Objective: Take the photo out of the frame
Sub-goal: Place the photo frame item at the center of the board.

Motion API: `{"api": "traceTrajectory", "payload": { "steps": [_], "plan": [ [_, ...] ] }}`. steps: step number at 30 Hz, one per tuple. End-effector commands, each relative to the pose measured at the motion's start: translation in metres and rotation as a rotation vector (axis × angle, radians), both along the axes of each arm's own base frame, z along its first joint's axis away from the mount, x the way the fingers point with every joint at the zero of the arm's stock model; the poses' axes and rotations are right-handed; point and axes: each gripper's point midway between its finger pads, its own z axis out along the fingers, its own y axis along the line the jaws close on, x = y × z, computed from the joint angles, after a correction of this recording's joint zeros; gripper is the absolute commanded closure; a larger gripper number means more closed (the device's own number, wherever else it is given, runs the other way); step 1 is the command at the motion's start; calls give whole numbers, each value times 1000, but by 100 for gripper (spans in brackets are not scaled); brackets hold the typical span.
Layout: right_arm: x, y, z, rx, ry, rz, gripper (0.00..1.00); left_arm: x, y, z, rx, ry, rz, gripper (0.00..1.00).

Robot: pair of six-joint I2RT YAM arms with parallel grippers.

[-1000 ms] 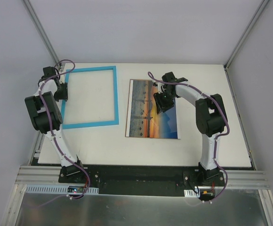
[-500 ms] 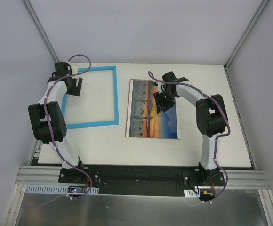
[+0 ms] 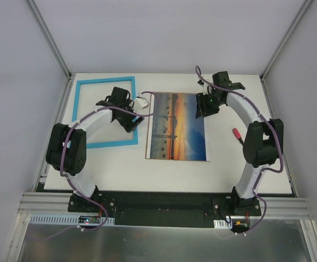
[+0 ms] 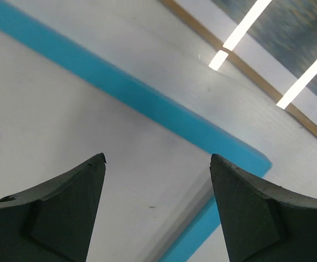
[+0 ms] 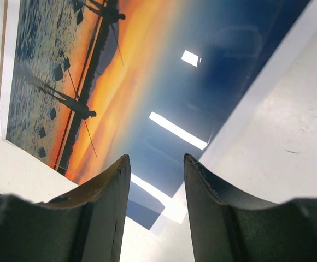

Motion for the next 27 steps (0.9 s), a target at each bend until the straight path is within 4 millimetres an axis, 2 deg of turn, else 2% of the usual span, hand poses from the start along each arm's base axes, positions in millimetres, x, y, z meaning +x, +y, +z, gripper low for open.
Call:
{"api": "traceTrajectory", "payload": {
  "steps": [1,6,12,18,27],
  "plan": [
    [-8,-14,39,43,-50,2,54,-34,-38,14,-61,-25,-232,25],
    [-18,-26,45,50,-47,-7,54,-66,-47,1,-97,67,-304,27],
    [-26,-31,43,65,-31,-21,54,-101,-45,-25,-107,206,-342,29],
    [-29,-29,42,84,-33,-30,54,-115,-40,-38,-82,255,-347,31],
    [-32,-30,44,89,-40,-34,54,-125,-16,-54,32,257,-363,35]
  ]
}}
